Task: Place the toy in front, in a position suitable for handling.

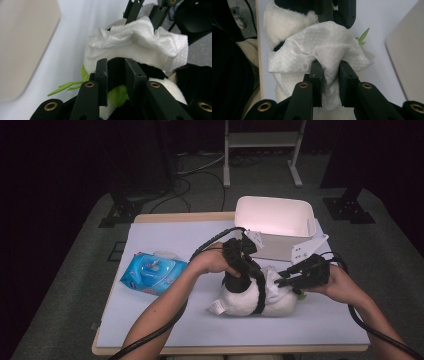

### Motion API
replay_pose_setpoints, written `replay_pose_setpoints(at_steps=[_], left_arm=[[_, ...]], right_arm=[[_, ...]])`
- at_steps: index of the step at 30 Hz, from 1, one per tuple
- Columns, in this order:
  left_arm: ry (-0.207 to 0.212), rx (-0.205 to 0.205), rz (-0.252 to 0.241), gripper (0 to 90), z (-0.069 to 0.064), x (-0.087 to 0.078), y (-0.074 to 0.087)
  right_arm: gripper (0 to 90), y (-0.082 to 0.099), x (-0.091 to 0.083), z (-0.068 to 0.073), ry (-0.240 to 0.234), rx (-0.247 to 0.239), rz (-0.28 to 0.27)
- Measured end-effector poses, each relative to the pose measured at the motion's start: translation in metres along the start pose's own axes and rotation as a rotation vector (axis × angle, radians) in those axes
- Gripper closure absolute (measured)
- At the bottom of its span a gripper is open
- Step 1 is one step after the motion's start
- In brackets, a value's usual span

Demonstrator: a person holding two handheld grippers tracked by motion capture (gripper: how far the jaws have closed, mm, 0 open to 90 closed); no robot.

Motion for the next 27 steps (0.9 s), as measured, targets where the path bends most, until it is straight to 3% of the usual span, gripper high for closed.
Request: replay_pose_setpoints(at_steps=[6, 11, 12, 15, 18, 21, 26, 27], left_arm=[[-0.045, 0.012, 0.022, 73.8, 0.008, -0.007, -0.003], [0.015, 0.016, 0.044, 70.8, -0.002, -0.001, 0.011], [0.015, 0.016, 0.044, 70.3, -0.002, -0.001, 0.011], [0.075, 0.030, 0.028, 68.8, -0.013, -0.007, 0.018], [0.055, 0.027, 0.033, 65.9, -0.017, -0.008, 0.019], [0.051, 0.015, -0.010, 62.3, -0.021, -0.014, 0.018], [0.040, 0.000, 0.008, 60.3, -0.019, -0.016, 0.019], [0.054, -0.003, 0.020, 62.3, -0.018, -0.015, 0.021]], right_arm=[[74.6, -0.006, 0.003, -0.006, 0.003, 0.006, -0.019], [74.9, -0.007, 0.021, 0.006, -0.061, -0.027, 0.038], [74.9, -0.007, 0.021, 0.006, -0.061, -0.027, 0.038], [74.8, -0.014, 0.017, 0.003, -0.030, -0.032, 0.018], [74.9, -0.014, 0.021, -0.002, -0.019, -0.007, 0.043], [74.8, -0.010, 0.031, 0.002, -0.059, -0.006, 0.069], [74.8, -0.008, 0.031, 0.005, -0.061, -0.020, 0.066], [74.8, -0.008, 0.030, 0.007, -0.070, -0.026, 0.066]])
Point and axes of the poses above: each handheld gripper's, and its own axes: x roughly forward along the jaws, y roughly out of its underside, z roughly to its left, the point moved 2 cm from there along x, roughly forward along the jaws, and after that the axes turned 8 degrees about x, right-handed, at the moved point
